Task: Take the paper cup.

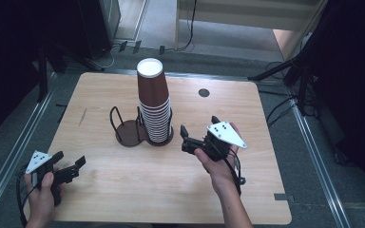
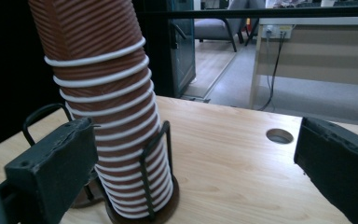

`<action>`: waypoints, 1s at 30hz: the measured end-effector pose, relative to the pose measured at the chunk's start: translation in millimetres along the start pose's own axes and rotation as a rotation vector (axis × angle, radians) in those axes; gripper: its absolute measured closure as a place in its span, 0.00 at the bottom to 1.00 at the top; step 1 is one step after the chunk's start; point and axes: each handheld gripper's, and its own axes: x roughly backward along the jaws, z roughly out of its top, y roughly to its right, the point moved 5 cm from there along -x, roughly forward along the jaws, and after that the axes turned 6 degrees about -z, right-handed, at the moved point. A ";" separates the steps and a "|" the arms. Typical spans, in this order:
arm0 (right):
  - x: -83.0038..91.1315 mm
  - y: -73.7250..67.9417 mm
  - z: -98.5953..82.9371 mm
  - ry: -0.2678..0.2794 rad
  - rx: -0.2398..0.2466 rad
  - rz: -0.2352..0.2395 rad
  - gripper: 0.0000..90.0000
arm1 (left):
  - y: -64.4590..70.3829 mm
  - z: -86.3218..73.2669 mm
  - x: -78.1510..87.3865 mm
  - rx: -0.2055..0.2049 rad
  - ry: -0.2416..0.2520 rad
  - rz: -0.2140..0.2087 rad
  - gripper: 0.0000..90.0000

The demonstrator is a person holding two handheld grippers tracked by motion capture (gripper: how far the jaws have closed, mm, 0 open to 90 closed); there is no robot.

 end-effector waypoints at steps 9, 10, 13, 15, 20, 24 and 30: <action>-18.8 -26.2 11.4 0.007 0.013 0.029 0.00 | 0.0 0.0 -0.1 0.000 -0.005 -0.005 0.10; -18.8 -26.2 11.4 0.007 0.013 0.029 0.00 | 0.0 0.0 -0.2 -0.001 -0.005 -0.005 0.10; -22.9 -32.4 14.4 0.008 0.017 0.037 0.00 | 0.0 0.0 -0.4 0.000 -0.003 -0.009 0.10; -25.5 -35.8 16.2 0.010 0.020 0.042 0.00 | 0.1 0.0 -0.5 0.001 -0.003 -0.010 0.10; -32.2 -43.7 20.0 0.013 0.029 0.055 0.00 | 0.4 -0.1 -0.6 -0.003 -0.008 -0.014 0.10; -38.2 -49.2 23.2 0.025 0.027 0.056 0.00 | 0.4 -0.1 -0.7 -0.004 -0.008 -0.015 0.10; -46.5 -57.1 29.7 0.047 0.012 0.063 0.00 | 0.4 -0.1 -0.7 -0.004 -0.010 -0.016 0.10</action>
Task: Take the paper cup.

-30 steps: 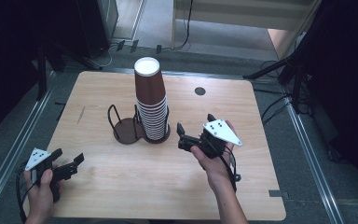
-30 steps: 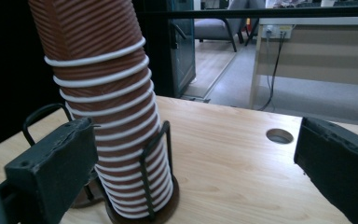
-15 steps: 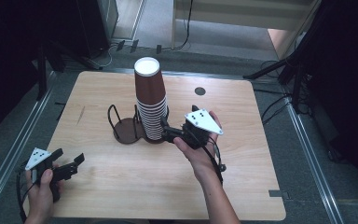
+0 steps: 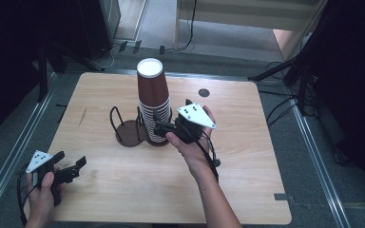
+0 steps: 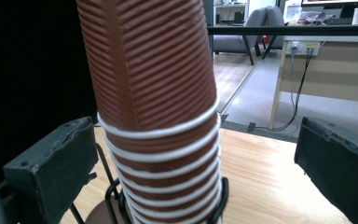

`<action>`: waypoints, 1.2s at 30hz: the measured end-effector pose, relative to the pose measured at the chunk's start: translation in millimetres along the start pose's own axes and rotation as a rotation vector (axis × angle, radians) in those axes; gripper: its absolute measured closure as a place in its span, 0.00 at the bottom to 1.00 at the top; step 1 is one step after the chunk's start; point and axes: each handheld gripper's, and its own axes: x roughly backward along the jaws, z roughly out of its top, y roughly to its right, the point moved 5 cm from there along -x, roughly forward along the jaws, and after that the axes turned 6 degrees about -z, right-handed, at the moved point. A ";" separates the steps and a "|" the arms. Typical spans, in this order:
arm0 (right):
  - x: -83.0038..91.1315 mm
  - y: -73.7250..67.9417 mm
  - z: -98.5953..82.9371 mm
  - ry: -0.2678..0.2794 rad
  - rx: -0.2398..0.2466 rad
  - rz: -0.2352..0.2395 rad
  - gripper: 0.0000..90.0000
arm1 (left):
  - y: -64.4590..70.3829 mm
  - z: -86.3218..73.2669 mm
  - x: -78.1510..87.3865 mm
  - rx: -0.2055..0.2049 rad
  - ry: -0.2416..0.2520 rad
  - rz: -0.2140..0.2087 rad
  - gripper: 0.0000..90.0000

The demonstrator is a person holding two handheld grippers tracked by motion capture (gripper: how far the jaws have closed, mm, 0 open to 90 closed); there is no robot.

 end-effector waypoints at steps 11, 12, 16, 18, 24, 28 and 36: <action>-18.8 -15.0 10.3 0.012 -0.008 0.010 0.00 | -0.1 -0.1 -0.1 0.000 -0.002 -0.002 0.10; -20.6 -16.1 11.0 0.012 -0.010 0.010 0.00 | 0.0 -0.1 -0.2 0.000 -0.003 -0.002 0.10; -27.3 -18.7 13.4 0.017 -0.013 0.000 0.00 | -0.1 0.0 -0.4 -0.001 -0.003 -0.003 0.10; -30.1 -19.9 14.3 0.016 -0.021 -0.007 0.00 | -0.3 0.0 -0.5 -0.001 -0.003 -0.003 0.10; -39.7 -24.1 15.7 0.021 -0.011 -0.015 0.00 | -0.4 -0.1 -0.4 -0.006 -0.009 -0.005 0.10; -45.3 -29.1 14.6 0.018 0.014 -0.015 0.00 | -0.7 -0.2 -0.4 -0.006 -0.011 -0.005 0.10; -58.8 -31.1 13.5 0.009 0.020 -0.034 0.00 | -0.3 -0.1 -0.6 0.001 -0.007 -0.008 0.10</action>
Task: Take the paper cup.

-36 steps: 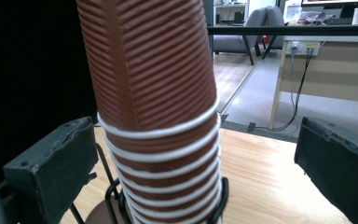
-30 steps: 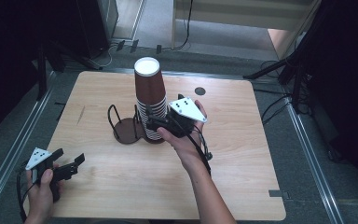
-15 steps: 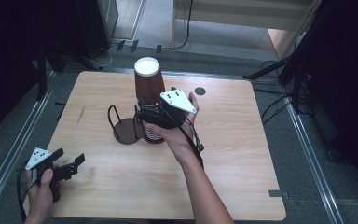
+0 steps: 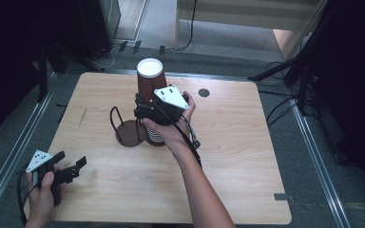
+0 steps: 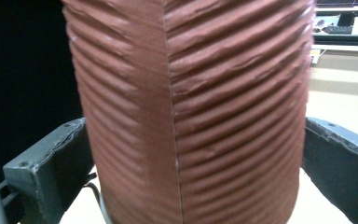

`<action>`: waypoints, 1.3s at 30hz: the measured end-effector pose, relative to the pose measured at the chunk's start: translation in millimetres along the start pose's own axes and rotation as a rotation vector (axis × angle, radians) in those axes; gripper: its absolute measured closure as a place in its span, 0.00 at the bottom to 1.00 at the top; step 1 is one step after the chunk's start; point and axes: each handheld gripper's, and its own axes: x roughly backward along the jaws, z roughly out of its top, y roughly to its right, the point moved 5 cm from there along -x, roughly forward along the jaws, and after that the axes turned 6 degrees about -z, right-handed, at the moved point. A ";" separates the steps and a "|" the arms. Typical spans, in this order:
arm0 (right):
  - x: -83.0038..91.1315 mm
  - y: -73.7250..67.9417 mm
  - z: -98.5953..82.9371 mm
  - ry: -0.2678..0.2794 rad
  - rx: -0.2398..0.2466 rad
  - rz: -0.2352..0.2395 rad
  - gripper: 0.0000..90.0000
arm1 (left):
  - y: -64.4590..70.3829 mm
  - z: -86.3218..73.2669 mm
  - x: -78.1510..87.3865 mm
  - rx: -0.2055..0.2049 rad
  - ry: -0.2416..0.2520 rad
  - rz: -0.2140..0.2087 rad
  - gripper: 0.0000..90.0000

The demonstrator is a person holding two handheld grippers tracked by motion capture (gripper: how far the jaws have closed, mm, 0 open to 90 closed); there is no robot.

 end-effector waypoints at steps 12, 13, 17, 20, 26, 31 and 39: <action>-1.4 -2.4 3.9 0.037 0.002 -0.011 0.09 | 0.0 0.0 -0.3 0.001 -0.002 -0.001 0.10; -1.4 -3.0 3.9 0.039 0.004 -0.012 0.09 | 0.1 0.2 -0.4 0.005 0.002 -0.001 0.10; -1.3 -4.5 4.9 0.045 0.003 -0.021 0.10 | 0.1 0.3 -0.5 0.001 0.002 0.001 0.10; -0.4 -4.4 7.7 0.064 -0.010 -0.025 0.10 | 0.0 0.3 -0.4 0.004 0.004 0.001 0.10; 2.2 -4.8 19.7 0.080 0.010 -0.027 0.11 | 0.1 0.5 -0.5 0.003 0.005 0.001 0.10; 5.3 -4.8 30.3 0.125 0.009 -0.039 0.12 | 0.1 0.5 -0.5 0.003 0.006 0.000 0.10; 8.3 -7.1 43.6 0.155 -0.002 -0.037 0.12 | 0.2 0.5 -0.5 0.004 0.009 0.002 0.10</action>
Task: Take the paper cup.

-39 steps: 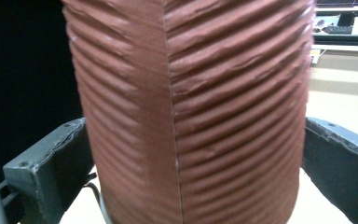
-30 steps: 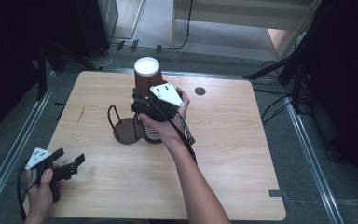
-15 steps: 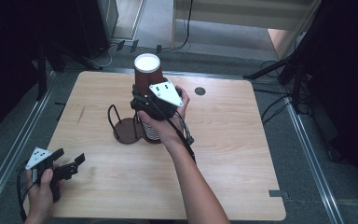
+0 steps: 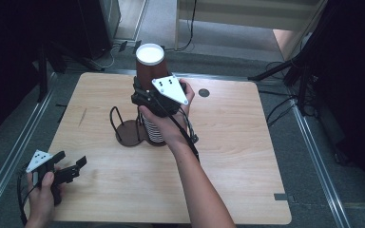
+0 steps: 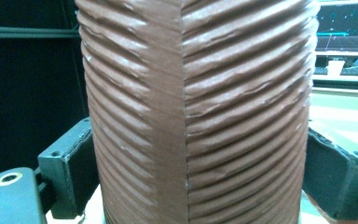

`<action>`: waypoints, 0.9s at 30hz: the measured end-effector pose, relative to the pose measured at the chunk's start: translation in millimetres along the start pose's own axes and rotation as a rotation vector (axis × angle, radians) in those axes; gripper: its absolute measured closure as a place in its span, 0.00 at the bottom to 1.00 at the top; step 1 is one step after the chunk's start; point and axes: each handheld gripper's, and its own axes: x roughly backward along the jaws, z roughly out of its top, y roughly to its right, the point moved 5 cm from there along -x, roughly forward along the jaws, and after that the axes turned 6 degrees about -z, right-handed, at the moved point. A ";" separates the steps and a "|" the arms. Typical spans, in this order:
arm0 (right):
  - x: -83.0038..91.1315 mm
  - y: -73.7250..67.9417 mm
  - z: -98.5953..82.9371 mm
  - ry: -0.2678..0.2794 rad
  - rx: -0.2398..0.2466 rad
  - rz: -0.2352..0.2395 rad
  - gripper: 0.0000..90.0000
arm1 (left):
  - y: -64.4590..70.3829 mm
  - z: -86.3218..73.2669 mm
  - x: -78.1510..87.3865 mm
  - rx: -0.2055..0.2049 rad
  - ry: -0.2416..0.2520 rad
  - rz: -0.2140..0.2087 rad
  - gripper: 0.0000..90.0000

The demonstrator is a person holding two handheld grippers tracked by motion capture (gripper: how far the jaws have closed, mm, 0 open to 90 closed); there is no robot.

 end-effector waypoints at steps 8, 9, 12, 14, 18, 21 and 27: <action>1.2 1.2 13.0 0.029 -0.017 -0.003 0.12 | 0.0 0.2 0.1 -0.001 0.004 0.001 0.10; 1.4 1.2 14.8 0.033 -0.017 -0.003 0.12 | 0.1 0.2 0.1 -0.001 0.004 0.001 0.10; 2.3 0.5 21.4 0.046 -0.020 0.006 0.12 | 0.3 0.3 0.0 -0.001 0.005 0.001 0.10; 3.7 -0.9 26.6 0.053 -0.026 0.012 0.12 | 0.3 0.3 -0.1 -0.001 0.006 0.000 0.10; 6.4 -3.6 38.9 0.076 -0.028 0.018 0.12 | 0.4 0.3 0.1 -0.003 0.006 -0.001 0.10; 7.9 -4.8 43.2 0.083 -0.028 0.020 0.12 | 0.9 0.5 0.3 -0.009 0.009 -0.002 0.10; 13.1 -3.6 57.0 0.112 -0.041 0.023 0.12 | 0.6 0.6 0.4 -0.008 0.009 -0.001 0.11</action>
